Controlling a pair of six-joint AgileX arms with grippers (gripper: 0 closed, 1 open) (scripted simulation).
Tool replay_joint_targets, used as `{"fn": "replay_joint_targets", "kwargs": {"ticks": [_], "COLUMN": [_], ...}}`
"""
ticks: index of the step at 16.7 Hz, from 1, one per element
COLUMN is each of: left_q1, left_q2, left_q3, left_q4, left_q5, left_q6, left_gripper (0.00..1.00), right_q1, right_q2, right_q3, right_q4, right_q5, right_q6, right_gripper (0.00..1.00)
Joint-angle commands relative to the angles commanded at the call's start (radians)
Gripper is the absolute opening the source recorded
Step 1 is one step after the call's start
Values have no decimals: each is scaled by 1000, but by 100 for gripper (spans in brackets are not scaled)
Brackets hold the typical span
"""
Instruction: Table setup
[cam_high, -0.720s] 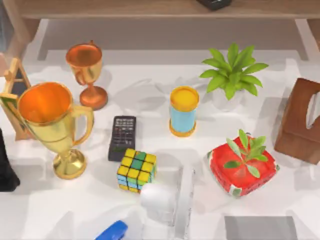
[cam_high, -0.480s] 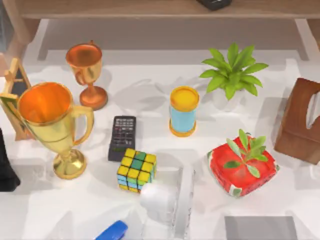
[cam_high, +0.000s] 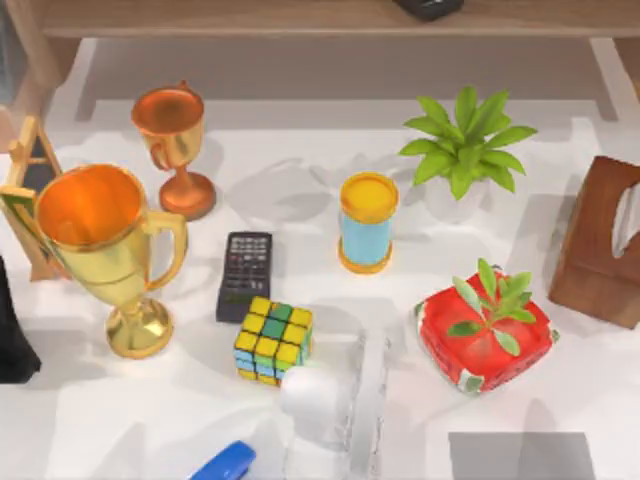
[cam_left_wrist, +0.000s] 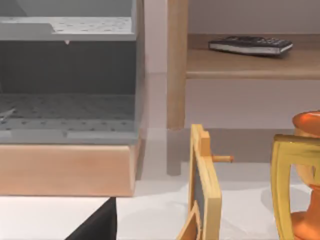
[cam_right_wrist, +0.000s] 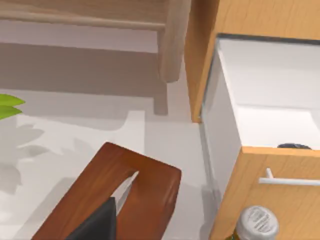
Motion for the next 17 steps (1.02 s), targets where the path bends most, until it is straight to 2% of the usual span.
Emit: {"fn": "replay_joint_targets", "kwargs": {"ticks": [10,17], "left_q1": [0,0], "left_q2": [0,0], "left_q3": [0,0], "left_q4": [0,0], "left_q5": [0,0], "left_q6": [0,0], "left_gripper": [100,100], "right_q1": [-175,-286], "right_q2": [1134,1751], "right_q3": [1075,1672], "right_q4": [-571,-905], "right_q5": [-7,-9], "right_q6": [-177,-279], "right_gripper": [100,100]}}
